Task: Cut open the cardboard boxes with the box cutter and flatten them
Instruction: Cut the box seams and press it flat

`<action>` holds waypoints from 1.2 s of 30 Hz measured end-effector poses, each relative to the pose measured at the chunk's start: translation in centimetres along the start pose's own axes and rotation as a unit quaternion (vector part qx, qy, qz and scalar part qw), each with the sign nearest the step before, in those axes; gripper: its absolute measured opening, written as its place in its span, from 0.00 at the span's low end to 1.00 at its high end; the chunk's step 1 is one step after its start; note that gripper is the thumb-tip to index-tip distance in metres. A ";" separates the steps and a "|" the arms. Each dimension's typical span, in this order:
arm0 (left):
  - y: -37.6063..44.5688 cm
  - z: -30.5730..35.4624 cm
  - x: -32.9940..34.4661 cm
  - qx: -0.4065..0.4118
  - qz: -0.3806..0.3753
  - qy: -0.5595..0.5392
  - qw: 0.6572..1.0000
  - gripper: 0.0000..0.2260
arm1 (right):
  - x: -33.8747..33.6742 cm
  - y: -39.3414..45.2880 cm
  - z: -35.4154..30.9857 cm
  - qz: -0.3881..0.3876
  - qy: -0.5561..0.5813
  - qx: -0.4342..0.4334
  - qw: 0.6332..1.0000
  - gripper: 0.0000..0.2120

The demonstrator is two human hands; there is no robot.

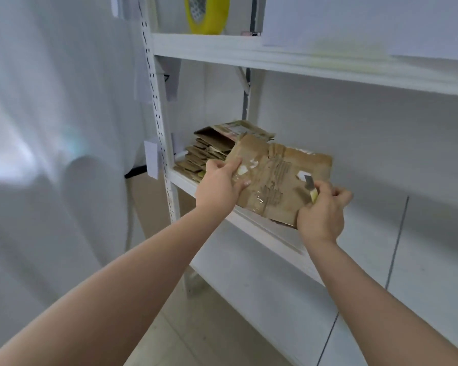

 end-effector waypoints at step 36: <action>32.5 -9.9 11.9 0.094 -0.226 0.084 0.966 0.20 | 26.7 16.1 -5.6 -0.155 -0.234 0.080 0.957 0.26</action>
Point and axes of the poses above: each hand's wrist, its own y-axis towards the middle knuckle, its own x-axis out of the palm, z = x × y, the point moved 10 cm from there along y, towards the middle knuckle, and after that the axes turned 13 degrees about -x, right-handed, at the moved point
